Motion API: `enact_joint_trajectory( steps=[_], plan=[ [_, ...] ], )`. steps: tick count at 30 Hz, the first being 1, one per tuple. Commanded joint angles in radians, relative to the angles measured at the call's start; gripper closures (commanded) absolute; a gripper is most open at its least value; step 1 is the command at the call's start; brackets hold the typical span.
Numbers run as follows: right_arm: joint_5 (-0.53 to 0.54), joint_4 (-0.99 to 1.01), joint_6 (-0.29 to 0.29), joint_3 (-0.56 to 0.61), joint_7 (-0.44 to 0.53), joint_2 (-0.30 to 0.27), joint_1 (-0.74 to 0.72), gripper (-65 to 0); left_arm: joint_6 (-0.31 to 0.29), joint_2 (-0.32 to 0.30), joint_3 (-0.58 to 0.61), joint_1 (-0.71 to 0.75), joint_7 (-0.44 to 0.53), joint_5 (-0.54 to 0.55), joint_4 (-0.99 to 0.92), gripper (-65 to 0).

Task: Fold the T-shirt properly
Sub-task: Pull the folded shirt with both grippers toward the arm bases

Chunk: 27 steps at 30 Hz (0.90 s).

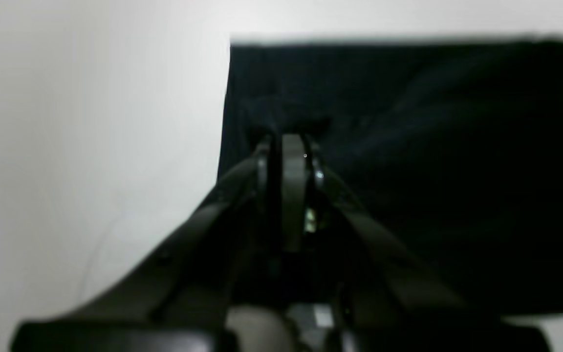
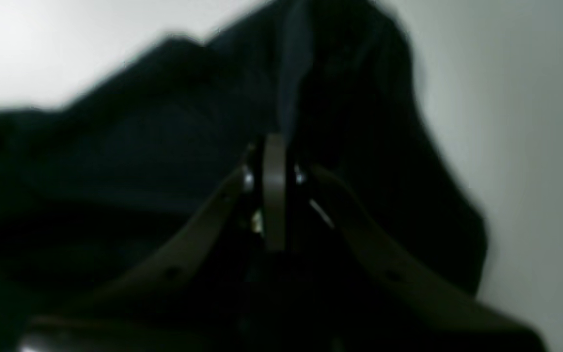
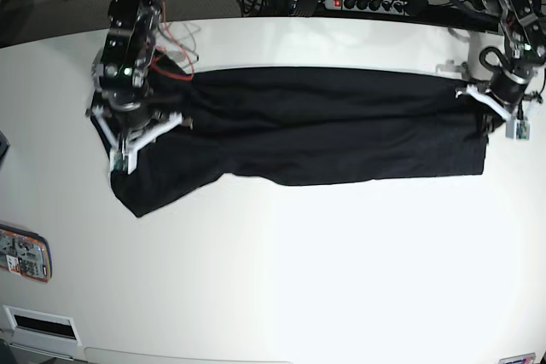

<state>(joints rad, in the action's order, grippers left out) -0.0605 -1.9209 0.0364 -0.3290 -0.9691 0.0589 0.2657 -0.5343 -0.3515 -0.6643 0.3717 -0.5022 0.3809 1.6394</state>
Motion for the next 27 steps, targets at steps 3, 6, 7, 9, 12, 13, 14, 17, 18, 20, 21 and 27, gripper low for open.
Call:
enact_joint_trajectory(
  steps=[3,6,7,9,12,13,14,17,18,20,21,27],
  plan=[
    [-0.002,-0.013,-0.002,-0.002,0.020,-0.004,-0.009,0.0,0.001,-0.001,-0.007,-0.007,0.023,0.007,0.014,0.0],
    [-0.002,-0.013,-0.003,-0.003,0.020,-0.004,0.001,0.0,0.001,-0.002,-0.008,-0.009,0.023,0.007,0.014,0.0],
    [-0.002,-0.013,-0.003,-0.003,0.020,-0.004,0.013,0.0,0.001,-0.004,-0.010,-0.010,0.023,0.007,0.014,0.0],
    [-0.002,-0.013,-0.003,-0.003,0.020,-0.004,0.042,0.0,0.003,-0.005,-0.013,-0.013,0.023,0.005,0.014,0.0],
    [-0.002,-0.015,-0.003,-0.038,0.020,-0.004,0.076,0.0,0.003,-0.007,-0.013,-0.015,0.023,0.005,0.014,0.0],
    [-0.002,-0.015,-0.003,-0.055,0.020,-0.004,0.082,0.0,0.003,-0.010,-0.015,-0.015,0.023,0.005,0.014,0.0],
    [-0.002,-0.016,-0.003,-0.068,0.020,-0.004,0.085,0.0,0.003,-0.024,-0.015,-0.017,0.023,0.005,0.015,0.0],
    [-0.002,-0.015,-0.003,-0.078,0.017,-0.004,0.091,0.0,0.003,-0.040,-0.015,-0.017,0.023,0.005,0.014,0.0],
    [-0.002,-0.015,-0.003,-0.075,0.017,-0.004,0.090,0.0,0.003,-0.040,-0.015,-0.017,0.023,0.005,0.014,0.0],
    [-0.002,-0.015,-0.003,-0.074,0.019,-0.004,0.091,0.0,0.003,-0.040,-0.015,-0.017,0.023,0.005,0.015,0.0],
    [-0.002,-0.013,-0.003,-0.074,0.019,-0.004,0.086,0.0,0.003,-0.040,-0.015,-0.017,0.023,0.005,0.012,0.0],
    [-0.002,-0.012,-0.003,-0.071,0.012,-0.004,0.040,0.0,0.003,-0.039,-0.008,-0.017,0.023,0.005,-0.021,0.0]
  ],
)
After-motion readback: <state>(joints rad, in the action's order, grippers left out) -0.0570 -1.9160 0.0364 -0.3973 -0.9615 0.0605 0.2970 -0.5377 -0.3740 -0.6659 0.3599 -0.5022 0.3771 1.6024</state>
